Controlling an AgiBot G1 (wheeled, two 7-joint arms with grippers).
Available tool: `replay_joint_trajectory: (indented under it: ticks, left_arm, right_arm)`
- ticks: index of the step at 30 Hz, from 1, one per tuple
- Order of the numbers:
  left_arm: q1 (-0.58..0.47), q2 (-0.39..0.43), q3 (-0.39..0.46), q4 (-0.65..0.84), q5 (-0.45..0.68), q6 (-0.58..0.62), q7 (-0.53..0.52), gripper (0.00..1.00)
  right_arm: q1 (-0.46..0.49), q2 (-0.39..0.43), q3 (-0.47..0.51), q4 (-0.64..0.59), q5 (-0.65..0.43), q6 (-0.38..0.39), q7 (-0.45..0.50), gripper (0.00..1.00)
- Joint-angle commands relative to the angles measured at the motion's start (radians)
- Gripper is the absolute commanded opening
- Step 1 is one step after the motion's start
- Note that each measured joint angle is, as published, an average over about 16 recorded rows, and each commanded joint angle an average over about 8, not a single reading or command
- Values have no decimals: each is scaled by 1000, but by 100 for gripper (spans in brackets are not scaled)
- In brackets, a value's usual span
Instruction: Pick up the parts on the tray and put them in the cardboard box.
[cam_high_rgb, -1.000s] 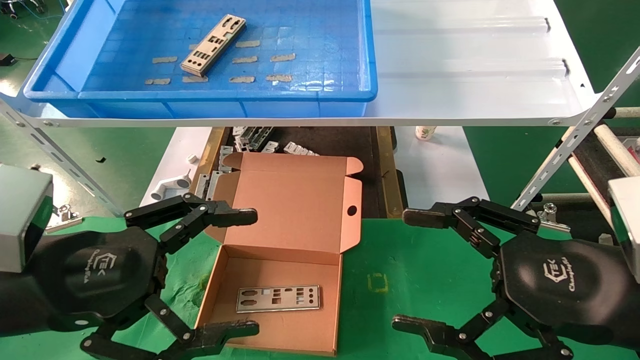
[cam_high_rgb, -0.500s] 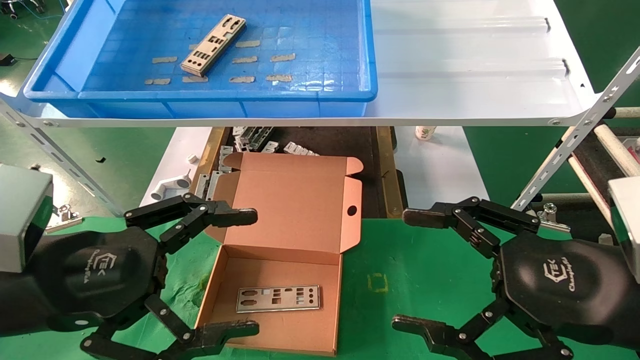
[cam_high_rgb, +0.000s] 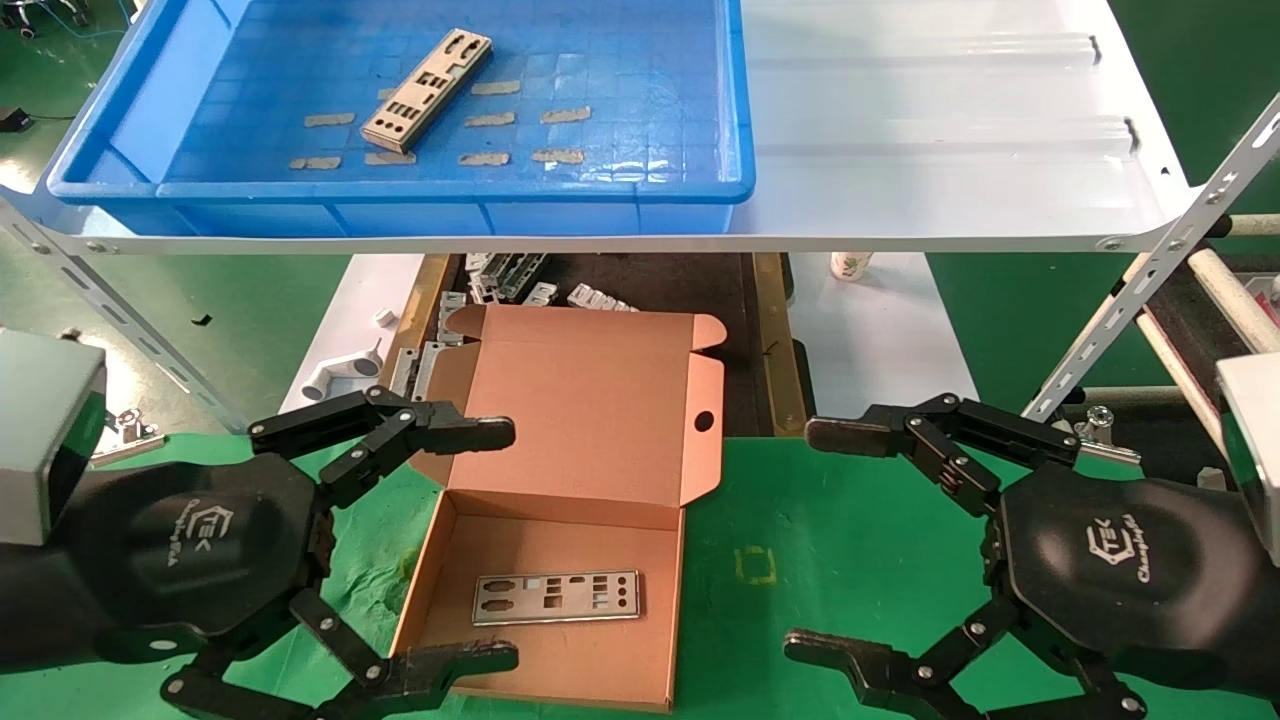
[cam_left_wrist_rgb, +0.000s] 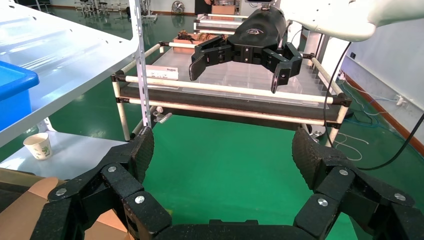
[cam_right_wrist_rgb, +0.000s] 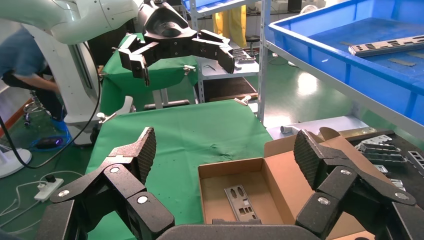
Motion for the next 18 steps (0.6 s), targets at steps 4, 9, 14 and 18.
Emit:
replay_joint_trajectory:
  ticks: [4,9,14,18]
  left_arm:
    - [0,0,0,0,0,0,0,100]
    - [0,0,0,0,0,0,0,100]
    - [0,0,0,0,0,0,0,100]
    - [0,0,0,0,0,0,0,100]
  right_arm:
    - [0,0,0,0,0,0,0,100]
    - [0,0,0,0,0,0,0,100]
    - [0,0,0,0,0,0,0,100]
    - [0,0,0,0,0,0,0,100]
